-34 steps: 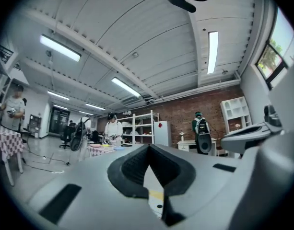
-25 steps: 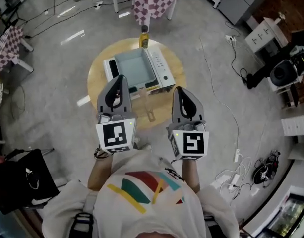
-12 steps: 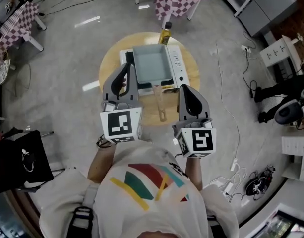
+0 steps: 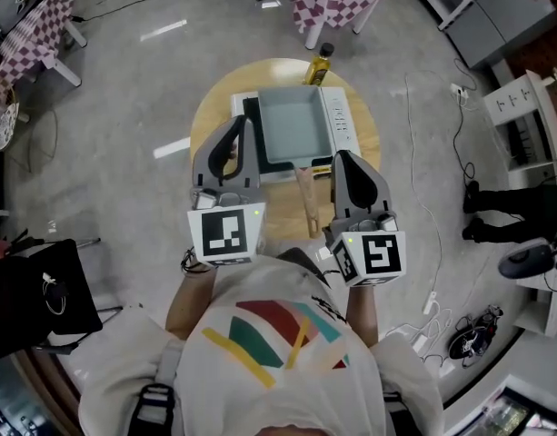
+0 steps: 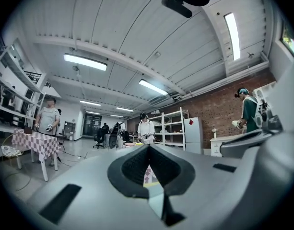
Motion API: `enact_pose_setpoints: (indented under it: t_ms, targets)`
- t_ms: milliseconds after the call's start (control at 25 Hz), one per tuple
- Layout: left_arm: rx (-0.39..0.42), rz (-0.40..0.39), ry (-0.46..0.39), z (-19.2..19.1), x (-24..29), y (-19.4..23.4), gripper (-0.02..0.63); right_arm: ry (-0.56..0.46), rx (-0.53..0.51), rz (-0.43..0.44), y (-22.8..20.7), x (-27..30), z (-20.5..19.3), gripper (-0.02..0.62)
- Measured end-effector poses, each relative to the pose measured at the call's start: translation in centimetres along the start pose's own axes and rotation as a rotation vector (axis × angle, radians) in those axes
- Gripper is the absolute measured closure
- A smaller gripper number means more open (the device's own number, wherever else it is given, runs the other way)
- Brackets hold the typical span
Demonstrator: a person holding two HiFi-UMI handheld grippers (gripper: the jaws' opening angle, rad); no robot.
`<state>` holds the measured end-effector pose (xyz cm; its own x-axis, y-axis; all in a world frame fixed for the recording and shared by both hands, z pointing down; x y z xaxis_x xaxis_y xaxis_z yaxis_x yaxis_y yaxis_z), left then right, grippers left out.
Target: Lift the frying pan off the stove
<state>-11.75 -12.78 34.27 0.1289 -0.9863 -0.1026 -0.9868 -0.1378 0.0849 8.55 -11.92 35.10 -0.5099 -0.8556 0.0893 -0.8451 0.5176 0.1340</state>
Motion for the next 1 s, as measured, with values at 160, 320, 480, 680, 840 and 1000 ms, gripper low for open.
enact_pose_setpoints:
  t_ms: [160,320,480,680,840,1000]
  targets:
    - [-0.023,0.005,0.052,-0.2,0.1,0.8,0.601,0.016,0.010,0.007,0.1,1.6,-0.5,0.601]
    - [-0.047,0.055,0.041,-0.8,0.3,1.0,0.601,0.004,0.013,0.027,-0.6,2.5,-0.1,0.601]
    - [-0.015,0.106,0.050,-0.1,0.5,-0.1,0.601,-0.020,0.024,0.089,-2.3,3.3,0.5,0.601]
    - [-0.037,0.172,0.017,-0.2,1.5,-1.3,0.601,-0.003,0.030,0.177,-3.9,4.6,0.5,0.601]
    - [-0.031,0.202,0.024,0.1,1.9,-2.2,0.601,-0.004,0.046,0.218,-4.7,5.1,0.6,0.601]
    - [-0.026,0.213,0.004,0.1,2.3,-2.4,0.601,0.006,0.063,0.245,-5.0,5.6,0.0,0.601]
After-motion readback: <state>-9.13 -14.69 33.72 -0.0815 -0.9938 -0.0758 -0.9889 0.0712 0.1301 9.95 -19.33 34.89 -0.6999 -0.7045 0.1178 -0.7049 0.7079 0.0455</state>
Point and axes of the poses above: the fingertips, and each gripper's own axes: x forward along the fingers, y to its left, z out of its top, the point moved 8 cm from there along -x, backward along the fingers, and after that the axes turned 6 degrees about -x, right-handed, at the moved point
